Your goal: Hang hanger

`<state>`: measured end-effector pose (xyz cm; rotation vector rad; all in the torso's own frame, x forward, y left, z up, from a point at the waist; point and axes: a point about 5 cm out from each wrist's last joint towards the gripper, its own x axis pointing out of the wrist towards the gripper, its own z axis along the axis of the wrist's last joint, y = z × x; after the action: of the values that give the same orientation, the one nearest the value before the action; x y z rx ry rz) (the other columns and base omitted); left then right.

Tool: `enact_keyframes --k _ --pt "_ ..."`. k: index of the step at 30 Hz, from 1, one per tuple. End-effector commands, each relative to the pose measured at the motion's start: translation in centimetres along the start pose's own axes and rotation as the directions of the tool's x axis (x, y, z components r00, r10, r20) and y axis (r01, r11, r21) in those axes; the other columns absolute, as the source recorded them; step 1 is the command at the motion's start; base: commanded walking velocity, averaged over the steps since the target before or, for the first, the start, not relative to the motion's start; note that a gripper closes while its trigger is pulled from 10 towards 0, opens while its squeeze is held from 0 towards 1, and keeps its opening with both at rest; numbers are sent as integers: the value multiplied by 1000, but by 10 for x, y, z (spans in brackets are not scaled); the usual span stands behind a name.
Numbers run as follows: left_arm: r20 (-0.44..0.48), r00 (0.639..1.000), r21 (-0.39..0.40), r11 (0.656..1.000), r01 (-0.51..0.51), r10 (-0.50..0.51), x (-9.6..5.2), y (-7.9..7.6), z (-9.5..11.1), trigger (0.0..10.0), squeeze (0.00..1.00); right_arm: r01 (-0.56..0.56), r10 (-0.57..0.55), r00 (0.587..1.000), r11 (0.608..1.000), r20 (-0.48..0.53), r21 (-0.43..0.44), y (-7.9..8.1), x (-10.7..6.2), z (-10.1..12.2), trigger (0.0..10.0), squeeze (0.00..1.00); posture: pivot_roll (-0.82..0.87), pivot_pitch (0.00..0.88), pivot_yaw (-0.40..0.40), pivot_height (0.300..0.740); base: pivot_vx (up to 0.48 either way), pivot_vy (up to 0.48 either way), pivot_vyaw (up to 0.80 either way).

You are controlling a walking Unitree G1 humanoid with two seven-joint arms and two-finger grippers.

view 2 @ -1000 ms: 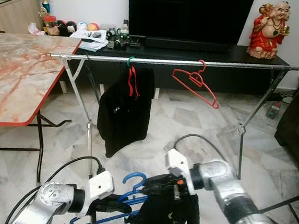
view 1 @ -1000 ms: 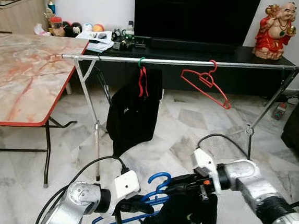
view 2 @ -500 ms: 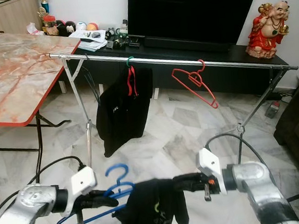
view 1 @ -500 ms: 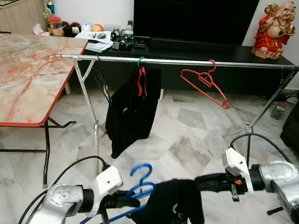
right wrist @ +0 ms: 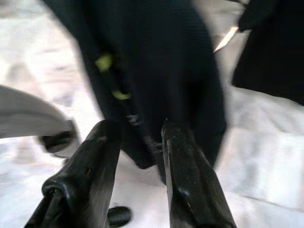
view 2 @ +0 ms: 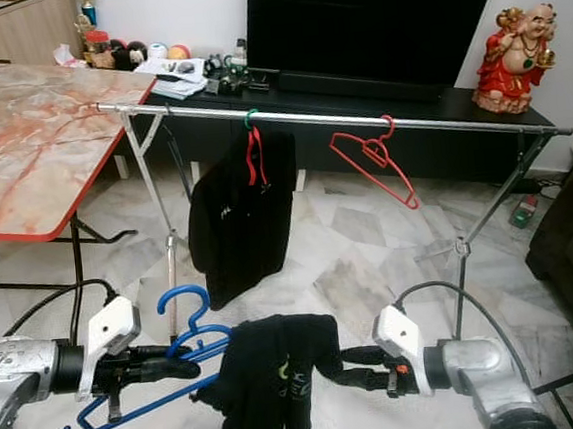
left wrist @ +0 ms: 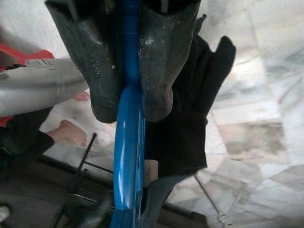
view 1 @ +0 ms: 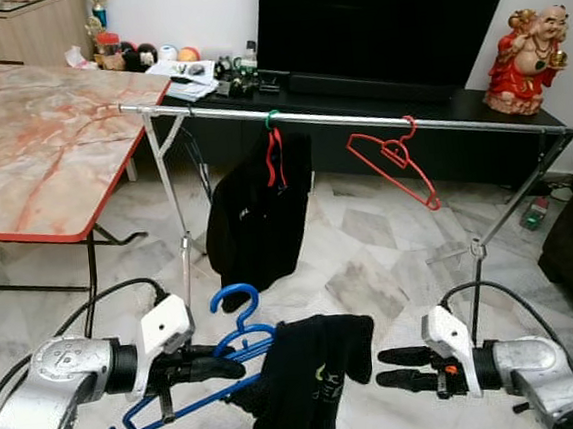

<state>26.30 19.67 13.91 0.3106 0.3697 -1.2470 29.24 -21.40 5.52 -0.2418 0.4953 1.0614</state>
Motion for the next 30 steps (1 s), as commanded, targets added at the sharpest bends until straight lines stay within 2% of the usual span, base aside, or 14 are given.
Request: enact_keyframes --k 1,9,15,24,25,26,30 --pt "46 997 40 998 53 -55 3 -5 13 0 0 45 -45 999 999 -9 -30 -5 -1 3 10000 0 103 0 -155 740 0 0 0" --pt "82 993 63 994 84 -89 10 -6 26 0 0 10 -11 999 1000 43 24 -1 5 3 10000 0 109 0 -162 740 0 0 0" --pt "87 990 84 991 105 -112 15 -7 32 0 0 -88 86 995 995 40 46 8 11 -1 10000 0 110 0 -159 740 0 0 0" --pt "118 983 114 985 129 -142 18 -10 46 0 0 -57 56 998 997 32 59 11 18 -5 10000 0 112 6 -154 740 0 0 0" --pt "121 982 115 985 130 -144 18 -10 46 0 0 -60 58 998 996 33 64 11 18 -6 7373 0 113 6 -154 740 0 0 0" --pt "123 982 117 984 132 -147 18 -10 47 0 0 -63 60 997 995 40 72 11 19 -6 0 0 114 7 -153 740 0 0 0" --pt "126 981 121 984 135 -150 19 -9 49 0 0 -70 65 996 994 62 82 12 21 -4 0 0 114 9 -152 740 0 0 0"
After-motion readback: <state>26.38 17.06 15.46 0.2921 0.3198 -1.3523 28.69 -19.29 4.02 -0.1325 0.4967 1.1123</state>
